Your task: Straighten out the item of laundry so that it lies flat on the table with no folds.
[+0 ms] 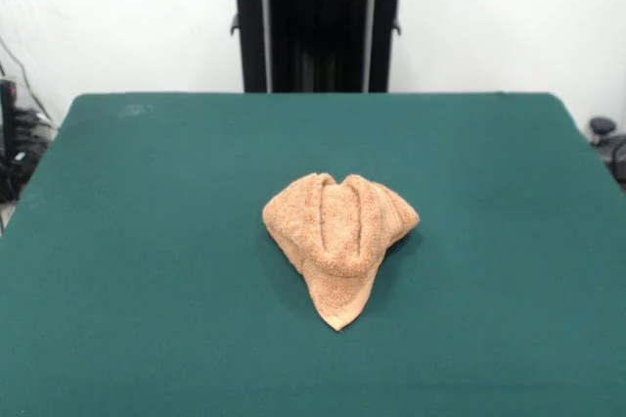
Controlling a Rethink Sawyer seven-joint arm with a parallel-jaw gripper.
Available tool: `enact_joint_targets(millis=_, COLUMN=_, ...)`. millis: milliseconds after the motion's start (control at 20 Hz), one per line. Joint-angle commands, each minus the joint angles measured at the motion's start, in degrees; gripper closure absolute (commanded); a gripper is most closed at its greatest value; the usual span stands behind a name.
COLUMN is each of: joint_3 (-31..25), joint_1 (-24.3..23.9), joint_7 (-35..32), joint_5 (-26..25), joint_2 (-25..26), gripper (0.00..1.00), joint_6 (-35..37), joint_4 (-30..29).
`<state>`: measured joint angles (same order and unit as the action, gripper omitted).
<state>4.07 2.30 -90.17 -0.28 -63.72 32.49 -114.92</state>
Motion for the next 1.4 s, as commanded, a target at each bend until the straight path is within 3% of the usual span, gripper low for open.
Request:
enact_joint_targets(millis=50, joint_3=0.4, joint_1=1.1, joint_7=-13.5, joint_5=-2.2, joint_2=14.1, gripper=0.00, joint_6=2.5, joint_4=12.7)
enact_joint_targets(millis=650, joint_3=2.4, joint_1=-0.1, joint_7=-12.9, joint_5=0.9, joint_2=30.8, gripper=0.00, joint_6=6.1, joint_4=34.6)
enact_joint_targets(millis=1150, joint_3=3.6, joint_1=-2.4, joint_7=-11.9, joint_5=1.7, joint_2=42.4, gripper=0.00, joint_6=14.3, joint_4=55.3)
enact_joint_targets(millis=1400, joint_3=4.1, joint_1=-3.7, joint_7=-11.5, joint_5=1.8, joint_2=49.4, gripper=0.00, joint_6=20.4, joint_4=69.1)
